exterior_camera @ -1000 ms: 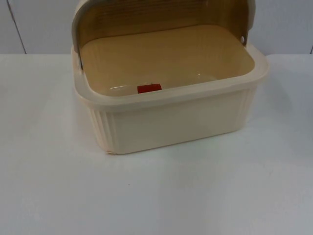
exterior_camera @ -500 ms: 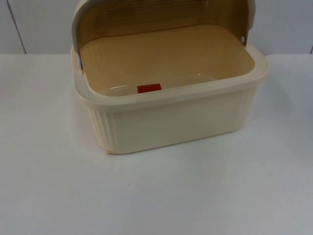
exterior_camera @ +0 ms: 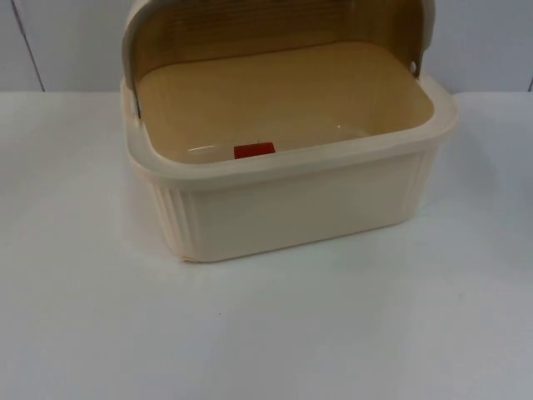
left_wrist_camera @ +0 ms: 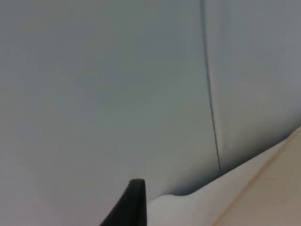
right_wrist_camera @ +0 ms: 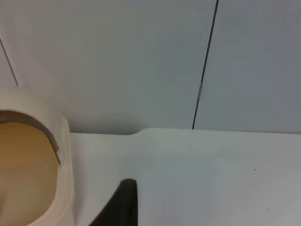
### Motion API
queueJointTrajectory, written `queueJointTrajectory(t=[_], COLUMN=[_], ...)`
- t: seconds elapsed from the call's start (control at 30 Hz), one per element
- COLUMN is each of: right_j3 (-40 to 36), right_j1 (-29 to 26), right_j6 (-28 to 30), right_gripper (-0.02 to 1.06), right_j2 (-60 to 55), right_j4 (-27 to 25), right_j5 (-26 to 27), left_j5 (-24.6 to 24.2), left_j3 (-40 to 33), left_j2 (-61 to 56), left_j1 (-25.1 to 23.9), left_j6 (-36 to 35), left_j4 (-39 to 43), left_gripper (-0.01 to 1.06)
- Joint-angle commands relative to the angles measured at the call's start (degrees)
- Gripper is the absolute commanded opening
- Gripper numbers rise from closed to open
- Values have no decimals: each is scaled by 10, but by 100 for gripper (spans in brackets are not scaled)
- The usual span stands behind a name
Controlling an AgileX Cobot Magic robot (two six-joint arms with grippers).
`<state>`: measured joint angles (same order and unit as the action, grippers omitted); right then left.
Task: Open the box lid with the left hand, place the block into the box with the right hand, then close the box lid with the left hand.
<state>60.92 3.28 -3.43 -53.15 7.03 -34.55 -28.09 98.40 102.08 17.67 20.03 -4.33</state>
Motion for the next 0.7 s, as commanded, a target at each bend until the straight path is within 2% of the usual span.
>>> queueJointTrajectory(t=[0.0, 0.1, 0.13, 0.23, 0.43, 0.5, 0.57, 0.6, 0.67], right_j3=[0, 0, 0, 0, 0, 0, 0, 0, 0], right_j1=[1, 1, 1, 1, 1, 1, 1, 1, 1], right_j6=[-2, -2, -2, -2, -2, -2, -2, -2, -2], right_gripper=[105, 105, 105, 105, 105, 105, 105, 105, 105], right_j2=[5, 5, 5, 5, 5, 5, 5, 5, 5], right_j4=[5, 5, 5, 6, 8, 16, 17, 17, 18], right_j5=[12, 14, 14, 14, 14, 14, 14, 14, 14], left_j5=[1, 28, 28, 69, 83, 83, 76, 76, 75], left_j3=[13, 16, 16, 16, 16, 16, 16, 16, 16], left_j2=[14, 30, 30, 44, 54, 58, 59, 59, 59], left_j1=[22, 52, 52, 78, 89, 89, 89, 89, 89], left_j6=[23, 95, 95, 158, 167, 167, 167, 167, 166], left_j4=[43, 122, 122, 191, 229, 229, 226, 226, 213], left_gripper=[102, 101, 101, 101, 98, 86, 59, 59, 30])
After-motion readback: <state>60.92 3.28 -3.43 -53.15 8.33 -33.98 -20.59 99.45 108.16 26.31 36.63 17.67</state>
